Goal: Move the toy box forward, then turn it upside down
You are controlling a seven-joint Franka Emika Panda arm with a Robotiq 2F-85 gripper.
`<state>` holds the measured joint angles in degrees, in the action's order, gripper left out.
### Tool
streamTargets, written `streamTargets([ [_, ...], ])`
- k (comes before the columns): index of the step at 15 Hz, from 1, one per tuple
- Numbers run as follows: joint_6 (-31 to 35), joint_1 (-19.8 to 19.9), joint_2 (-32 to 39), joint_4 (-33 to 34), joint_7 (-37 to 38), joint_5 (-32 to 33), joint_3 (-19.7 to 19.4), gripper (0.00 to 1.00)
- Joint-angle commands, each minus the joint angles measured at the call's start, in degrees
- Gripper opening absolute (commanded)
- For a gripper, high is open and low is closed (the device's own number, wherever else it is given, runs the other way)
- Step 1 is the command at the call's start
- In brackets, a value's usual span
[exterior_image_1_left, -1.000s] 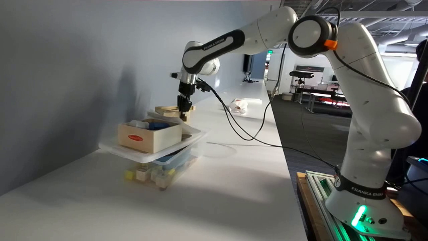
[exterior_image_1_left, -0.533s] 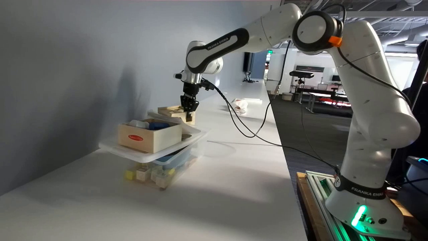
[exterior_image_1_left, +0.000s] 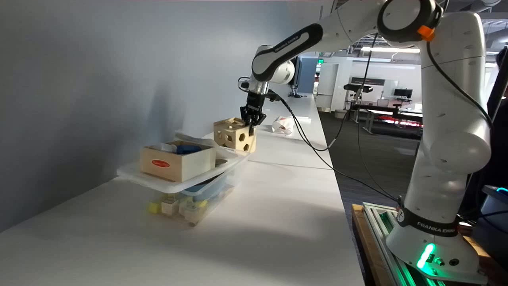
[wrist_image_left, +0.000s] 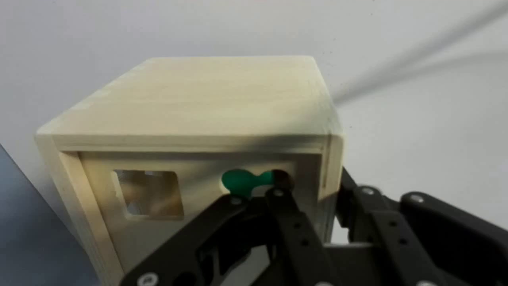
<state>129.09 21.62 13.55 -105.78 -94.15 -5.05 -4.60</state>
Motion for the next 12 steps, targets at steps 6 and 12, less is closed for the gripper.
streamTargets([
  [6,5.45,-0.84,-16.3,-21.89,-32.95,-24.53,-4.66,0.07],
  [12,-3.8,2.75,-15.28,-23.82,-47.14,-28.84,-15.9,0.07],
])
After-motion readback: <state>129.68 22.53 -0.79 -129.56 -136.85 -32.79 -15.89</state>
